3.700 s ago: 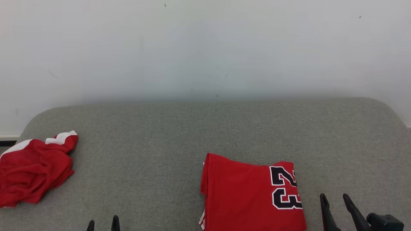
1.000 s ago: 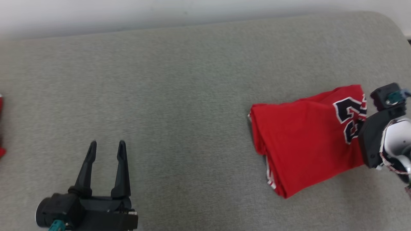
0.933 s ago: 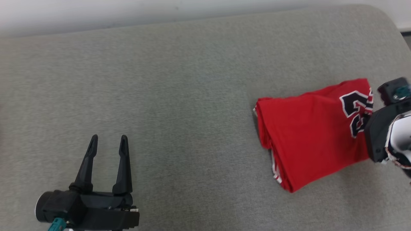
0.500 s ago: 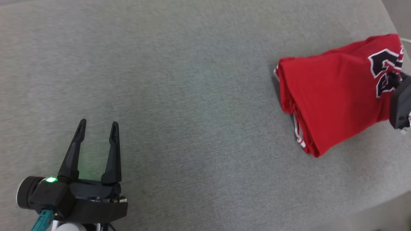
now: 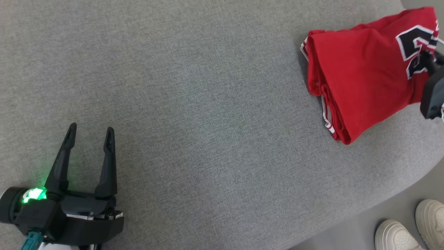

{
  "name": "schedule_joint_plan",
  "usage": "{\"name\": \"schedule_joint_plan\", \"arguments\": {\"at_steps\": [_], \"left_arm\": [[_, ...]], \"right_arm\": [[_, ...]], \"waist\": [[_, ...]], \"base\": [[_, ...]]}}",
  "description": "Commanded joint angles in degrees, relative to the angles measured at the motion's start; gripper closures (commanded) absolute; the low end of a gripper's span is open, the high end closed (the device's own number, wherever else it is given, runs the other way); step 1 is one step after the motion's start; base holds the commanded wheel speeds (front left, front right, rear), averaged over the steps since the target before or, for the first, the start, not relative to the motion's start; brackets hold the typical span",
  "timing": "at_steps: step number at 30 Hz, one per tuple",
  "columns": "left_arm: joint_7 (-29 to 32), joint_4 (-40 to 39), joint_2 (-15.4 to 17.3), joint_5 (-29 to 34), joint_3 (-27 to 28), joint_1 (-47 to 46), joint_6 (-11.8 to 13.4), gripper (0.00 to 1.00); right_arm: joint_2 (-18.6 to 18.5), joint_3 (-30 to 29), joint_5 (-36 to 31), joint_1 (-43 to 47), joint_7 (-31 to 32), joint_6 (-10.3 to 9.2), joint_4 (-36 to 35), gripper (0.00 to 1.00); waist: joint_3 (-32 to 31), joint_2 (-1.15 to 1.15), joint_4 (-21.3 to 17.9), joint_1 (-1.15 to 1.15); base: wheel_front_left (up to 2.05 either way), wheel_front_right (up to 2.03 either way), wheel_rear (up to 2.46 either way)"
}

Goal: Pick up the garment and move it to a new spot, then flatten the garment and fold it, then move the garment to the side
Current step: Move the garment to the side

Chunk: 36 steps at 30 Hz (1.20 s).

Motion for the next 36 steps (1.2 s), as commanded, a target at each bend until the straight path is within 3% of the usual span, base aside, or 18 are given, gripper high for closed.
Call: {"name": "schedule_joint_plan", "arguments": {"at_steps": [1,14,15,16,17,24,31,36], "left_arm": [[0.05,0.85,0.08,-0.15,-0.44,-0.44,-0.12,0.00],[0.09,1.79,0.15,-0.88,-0.85,0.12,0.12,0.00],[0.08,1.76,-0.07,-0.76,-1.06,0.15,0.24,0.00],[0.06,1.76,-0.26,-0.77,-1.25,0.21,0.33,0.00],[0.05,2.04,-0.26,-0.98,-1.21,0.19,0.33,0.00],[-0.05,3.37,-2.38,-2.08,-1.24,0.21,0.20,0.00],[-0.06,5.42,-5.50,-2.71,0.81,3.35,0.13,0.00],[-0.07,6.90,-7.11,-2.61,2.33,7.23,0.08,0.00]], "right_arm": [[-0.64,0.88,0.15,-1.46,-1.14,-0.16,0.74,1.00],[-1.24,2.43,-3.41,-4.78,-5.70,-0.16,6.48,0.98],[-0.95,2.24,-3.67,-4.81,-5.88,-0.16,7.03,0.85],[-0.70,2.21,-3.99,-4.76,-6.26,-0.16,7.41,0.54],[-0.54,1.93,-4.10,-4.74,-6.75,-0.16,7.74,0.03],[0.62,1.28,-4.42,-2.00,-11.59,-0.16,8.22,0.00],[1.29,-0.23,-0.59,5.50,-18.59,-0.16,3.05,0.00],[2.37,-2.78,1.93,15.53,-23.03,-0.16,-3.39,0.00]], "waist": [[0.53,0.00,-0.38,0.00],[-0.86,0.00,0.84,0.00],[-1.07,0.00,1.02,0.00],[-1.36,0.00,1.21,0.00],[-1.65,0.00,1.40,0.00],[-6.04,0.00,4.12,0.00],[-13.84,0.00,8.80,0.00],[-21.05,0.00,12.66,0.00]], "base": [[0.00,0.00,0.00],[0.00,0.00,0.00],[0.00,0.00,0.00],[0.00,0.00,0.00],[0.00,0.00,0.00],[0.00,0.00,0.00],[0.00,0.00,0.00],[0.00,0.00,0.00]]}}
